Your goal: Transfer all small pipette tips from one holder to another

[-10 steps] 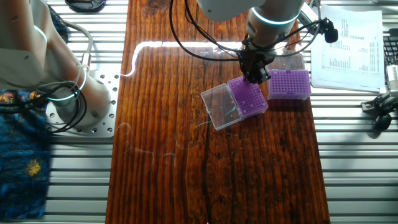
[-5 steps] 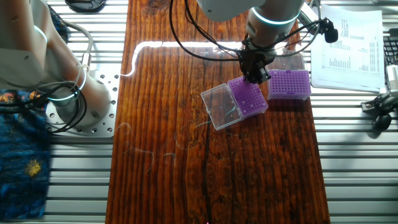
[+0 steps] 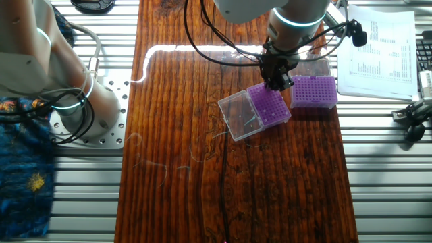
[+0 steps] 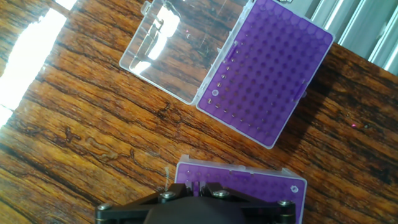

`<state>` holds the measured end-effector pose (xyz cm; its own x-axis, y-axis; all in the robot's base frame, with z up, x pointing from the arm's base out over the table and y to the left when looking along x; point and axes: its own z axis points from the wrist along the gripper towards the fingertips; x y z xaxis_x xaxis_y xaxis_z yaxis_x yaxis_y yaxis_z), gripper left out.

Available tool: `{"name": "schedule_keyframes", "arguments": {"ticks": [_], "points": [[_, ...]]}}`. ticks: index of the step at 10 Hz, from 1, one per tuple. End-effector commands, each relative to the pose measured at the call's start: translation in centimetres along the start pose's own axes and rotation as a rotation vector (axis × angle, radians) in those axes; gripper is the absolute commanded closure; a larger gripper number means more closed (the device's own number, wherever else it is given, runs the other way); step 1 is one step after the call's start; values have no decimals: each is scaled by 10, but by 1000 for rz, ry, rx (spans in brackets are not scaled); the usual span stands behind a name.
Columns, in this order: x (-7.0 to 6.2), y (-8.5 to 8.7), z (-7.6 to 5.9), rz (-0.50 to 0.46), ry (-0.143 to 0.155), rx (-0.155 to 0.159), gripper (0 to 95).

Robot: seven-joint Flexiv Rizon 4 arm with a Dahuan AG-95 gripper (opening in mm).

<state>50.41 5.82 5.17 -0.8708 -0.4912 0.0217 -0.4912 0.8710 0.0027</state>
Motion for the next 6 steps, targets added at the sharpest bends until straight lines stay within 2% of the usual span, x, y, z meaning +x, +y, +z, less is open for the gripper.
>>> {"name": "schedule_keyframes", "arguments": {"ticks": [1,2,6], "points": [[0,0,0,0,0,0,950],[0,-2,-37,6,23,-19,950],[0,-2,-37,7,25,-17,950]]}}
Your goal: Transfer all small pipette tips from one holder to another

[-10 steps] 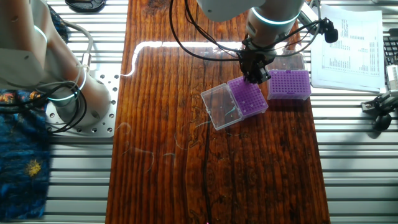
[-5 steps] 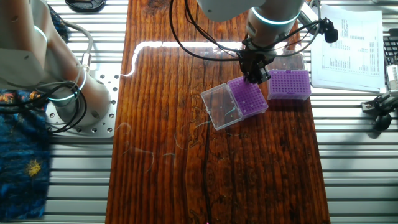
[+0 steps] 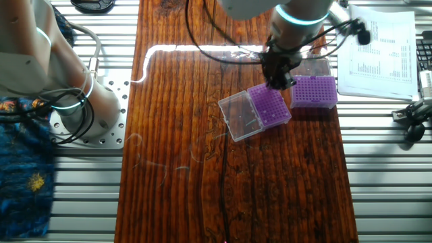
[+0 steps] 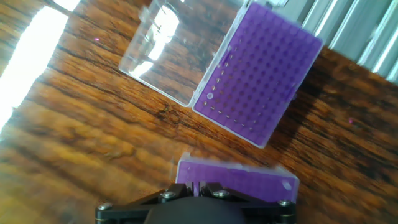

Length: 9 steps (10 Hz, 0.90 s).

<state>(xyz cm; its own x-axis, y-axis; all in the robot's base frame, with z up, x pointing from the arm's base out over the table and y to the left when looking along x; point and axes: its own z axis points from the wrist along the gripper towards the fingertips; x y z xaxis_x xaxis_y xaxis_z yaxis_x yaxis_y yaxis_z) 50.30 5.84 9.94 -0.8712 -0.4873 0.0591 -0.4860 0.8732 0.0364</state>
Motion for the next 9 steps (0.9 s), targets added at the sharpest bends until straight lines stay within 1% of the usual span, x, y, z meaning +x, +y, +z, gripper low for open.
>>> {"name": "schedule_keyframes", "arguments": {"ticks": [1,3,5,7,9], "points": [[-2,-3,9,4,-13,16,950],[-2,-3,4,4,-15,19,950],[-6,-5,2,0,-25,22,950],[-17,-11,-3,-2,-29,26,950],[-33,-19,-9,-2,-34,30,950]]}}
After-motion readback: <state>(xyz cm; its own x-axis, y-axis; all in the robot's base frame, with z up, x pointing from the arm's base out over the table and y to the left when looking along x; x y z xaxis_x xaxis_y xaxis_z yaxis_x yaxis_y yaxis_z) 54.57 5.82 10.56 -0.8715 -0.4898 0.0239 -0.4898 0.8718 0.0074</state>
